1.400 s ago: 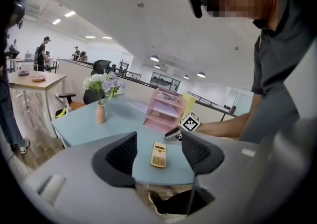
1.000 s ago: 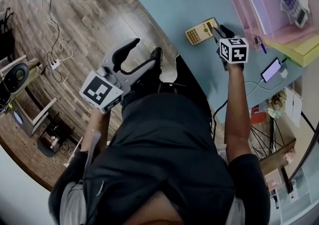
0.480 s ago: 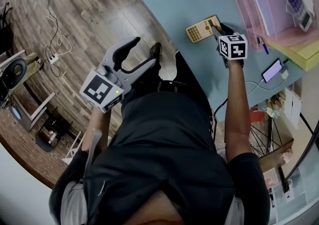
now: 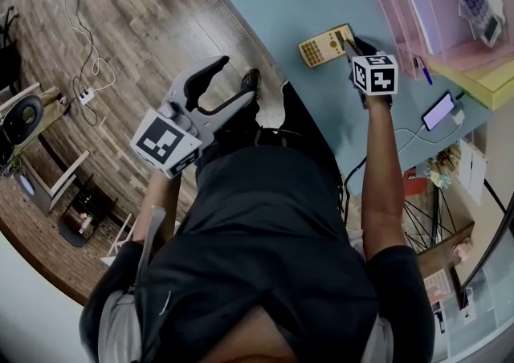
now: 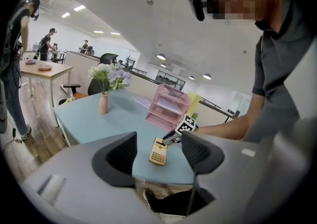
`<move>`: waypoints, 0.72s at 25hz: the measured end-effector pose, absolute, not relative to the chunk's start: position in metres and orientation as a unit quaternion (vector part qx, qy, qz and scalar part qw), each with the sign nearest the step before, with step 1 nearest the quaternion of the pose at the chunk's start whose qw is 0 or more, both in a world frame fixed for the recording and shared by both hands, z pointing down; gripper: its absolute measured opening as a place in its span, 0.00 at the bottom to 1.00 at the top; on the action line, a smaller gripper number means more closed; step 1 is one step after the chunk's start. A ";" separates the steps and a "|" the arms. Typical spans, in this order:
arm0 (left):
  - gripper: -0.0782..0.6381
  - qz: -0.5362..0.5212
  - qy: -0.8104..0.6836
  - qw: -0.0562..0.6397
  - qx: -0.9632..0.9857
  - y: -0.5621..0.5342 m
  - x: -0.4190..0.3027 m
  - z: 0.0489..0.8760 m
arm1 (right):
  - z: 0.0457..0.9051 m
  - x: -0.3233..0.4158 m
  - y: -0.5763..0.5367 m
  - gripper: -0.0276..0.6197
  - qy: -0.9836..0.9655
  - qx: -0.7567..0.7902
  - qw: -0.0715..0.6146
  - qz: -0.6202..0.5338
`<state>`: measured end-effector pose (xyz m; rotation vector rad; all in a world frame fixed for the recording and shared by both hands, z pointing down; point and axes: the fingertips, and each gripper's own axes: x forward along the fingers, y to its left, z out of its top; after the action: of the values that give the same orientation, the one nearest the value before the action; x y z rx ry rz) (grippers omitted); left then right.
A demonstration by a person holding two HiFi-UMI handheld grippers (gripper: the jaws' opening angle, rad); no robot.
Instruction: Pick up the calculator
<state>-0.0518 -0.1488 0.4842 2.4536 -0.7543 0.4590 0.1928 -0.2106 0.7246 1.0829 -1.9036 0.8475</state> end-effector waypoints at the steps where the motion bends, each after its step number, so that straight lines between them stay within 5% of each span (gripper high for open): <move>1: 0.53 0.170 -0.278 0.264 0.908 -0.149 -0.052 0.484 | 0.722 0.193 -0.210 0.20 -0.748 0.429 0.388 0.326; 11: 0.53 0.171 -0.278 0.267 0.907 -0.144 -0.060 0.521 | 0.693 0.184 -0.205 0.19 -0.748 0.450 0.407 0.269; 18: 0.53 0.239 -0.270 0.302 0.882 -0.124 -0.056 0.621 | 0.700 0.177 -0.189 0.18 -0.731 0.452 0.404 0.315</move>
<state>-0.0557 -0.1236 0.6207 2.3397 -0.7149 0.6335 0.1775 -0.1893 0.7003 1.1413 -1.8450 0.7956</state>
